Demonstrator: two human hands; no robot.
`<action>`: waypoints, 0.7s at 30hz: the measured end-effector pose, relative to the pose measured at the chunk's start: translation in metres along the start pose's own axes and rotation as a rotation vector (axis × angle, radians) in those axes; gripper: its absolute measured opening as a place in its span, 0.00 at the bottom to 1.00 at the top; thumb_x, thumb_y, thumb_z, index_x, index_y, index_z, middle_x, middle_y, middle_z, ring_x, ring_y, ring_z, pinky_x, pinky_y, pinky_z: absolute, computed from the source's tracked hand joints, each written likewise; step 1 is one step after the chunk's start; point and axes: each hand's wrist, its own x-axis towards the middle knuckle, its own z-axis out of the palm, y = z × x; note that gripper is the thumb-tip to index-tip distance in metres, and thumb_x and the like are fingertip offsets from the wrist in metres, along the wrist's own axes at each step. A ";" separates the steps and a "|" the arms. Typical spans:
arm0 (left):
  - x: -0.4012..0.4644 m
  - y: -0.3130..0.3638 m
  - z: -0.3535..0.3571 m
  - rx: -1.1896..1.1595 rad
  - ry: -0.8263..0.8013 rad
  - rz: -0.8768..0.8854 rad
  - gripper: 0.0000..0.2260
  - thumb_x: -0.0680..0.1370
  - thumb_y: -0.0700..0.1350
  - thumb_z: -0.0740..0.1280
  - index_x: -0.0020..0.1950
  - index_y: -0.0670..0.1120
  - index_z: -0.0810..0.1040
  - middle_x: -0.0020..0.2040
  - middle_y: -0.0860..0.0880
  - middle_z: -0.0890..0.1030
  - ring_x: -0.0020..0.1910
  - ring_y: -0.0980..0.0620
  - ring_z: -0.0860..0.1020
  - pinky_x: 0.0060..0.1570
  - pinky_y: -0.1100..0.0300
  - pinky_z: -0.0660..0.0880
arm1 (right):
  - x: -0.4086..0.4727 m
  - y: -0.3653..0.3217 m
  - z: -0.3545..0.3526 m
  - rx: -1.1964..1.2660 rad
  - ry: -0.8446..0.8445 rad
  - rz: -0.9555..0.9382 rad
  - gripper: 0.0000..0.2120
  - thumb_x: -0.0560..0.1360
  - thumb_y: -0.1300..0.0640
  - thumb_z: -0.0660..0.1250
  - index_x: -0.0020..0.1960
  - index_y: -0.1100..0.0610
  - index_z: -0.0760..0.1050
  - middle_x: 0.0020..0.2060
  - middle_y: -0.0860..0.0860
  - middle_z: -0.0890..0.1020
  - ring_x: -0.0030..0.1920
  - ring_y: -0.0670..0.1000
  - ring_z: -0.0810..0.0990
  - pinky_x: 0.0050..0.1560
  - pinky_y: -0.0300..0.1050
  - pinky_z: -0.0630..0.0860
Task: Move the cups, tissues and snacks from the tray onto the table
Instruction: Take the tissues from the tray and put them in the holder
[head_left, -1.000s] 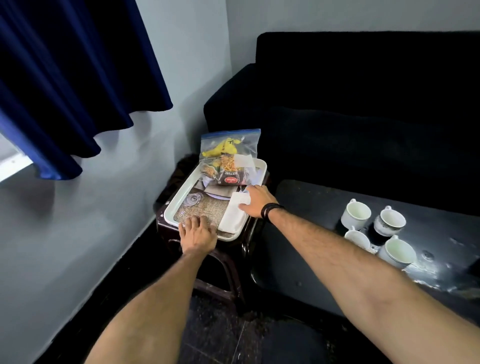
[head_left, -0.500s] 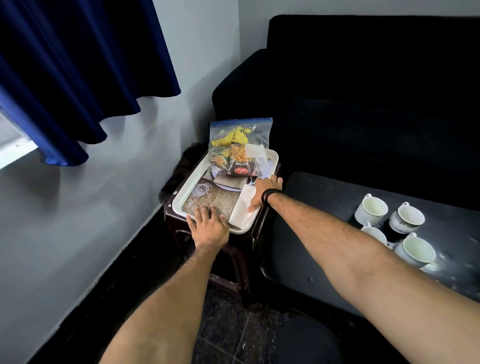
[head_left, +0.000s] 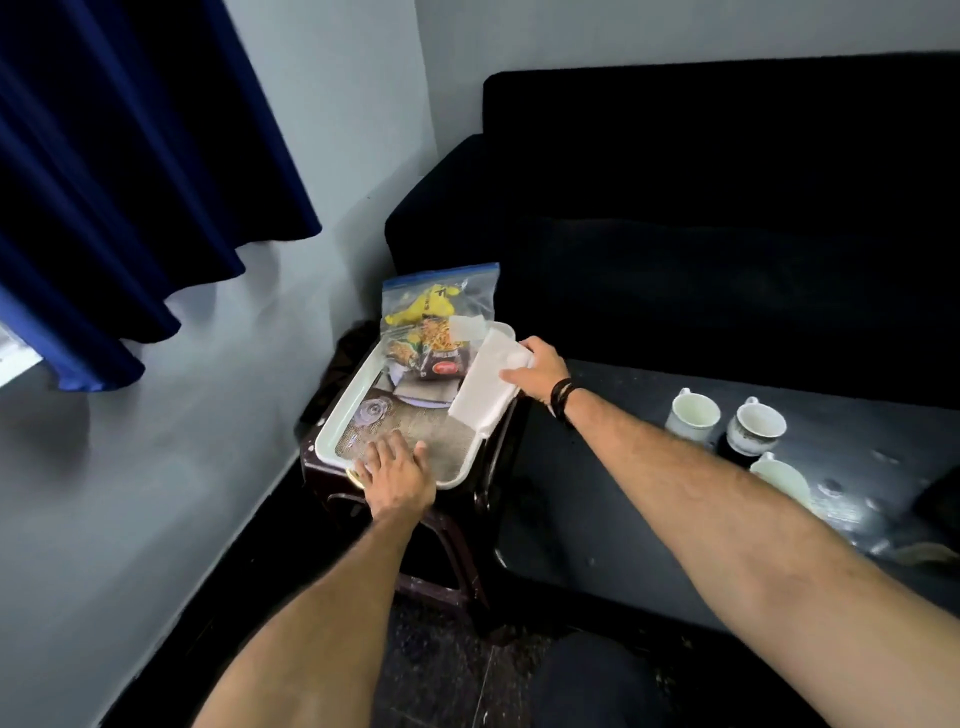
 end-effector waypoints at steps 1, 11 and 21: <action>-0.004 0.009 0.001 -0.015 0.033 0.037 0.28 0.83 0.57 0.44 0.80 0.43 0.51 0.80 0.41 0.53 0.79 0.42 0.47 0.76 0.44 0.41 | -0.002 0.001 -0.018 0.065 0.025 0.017 0.18 0.70 0.63 0.75 0.57 0.59 0.74 0.55 0.58 0.81 0.54 0.56 0.81 0.51 0.51 0.81; -0.088 0.184 0.052 -0.201 0.130 0.547 0.28 0.83 0.56 0.51 0.79 0.43 0.56 0.79 0.43 0.57 0.79 0.47 0.52 0.77 0.50 0.49 | -0.080 0.063 -0.234 0.364 0.367 0.116 0.22 0.70 0.71 0.73 0.61 0.60 0.71 0.56 0.62 0.80 0.51 0.59 0.81 0.48 0.63 0.81; -0.218 0.284 0.136 -0.174 0.074 1.082 0.12 0.80 0.49 0.61 0.60 0.46 0.76 0.54 0.46 0.77 0.53 0.44 0.75 0.56 0.51 0.72 | -0.195 0.194 -0.327 0.279 0.667 0.266 0.15 0.73 0.70 0.68 0.56 0.56 0.73 0.53 0.64 0.82 0.47 0.59 0.83 0.40 0.55 0.83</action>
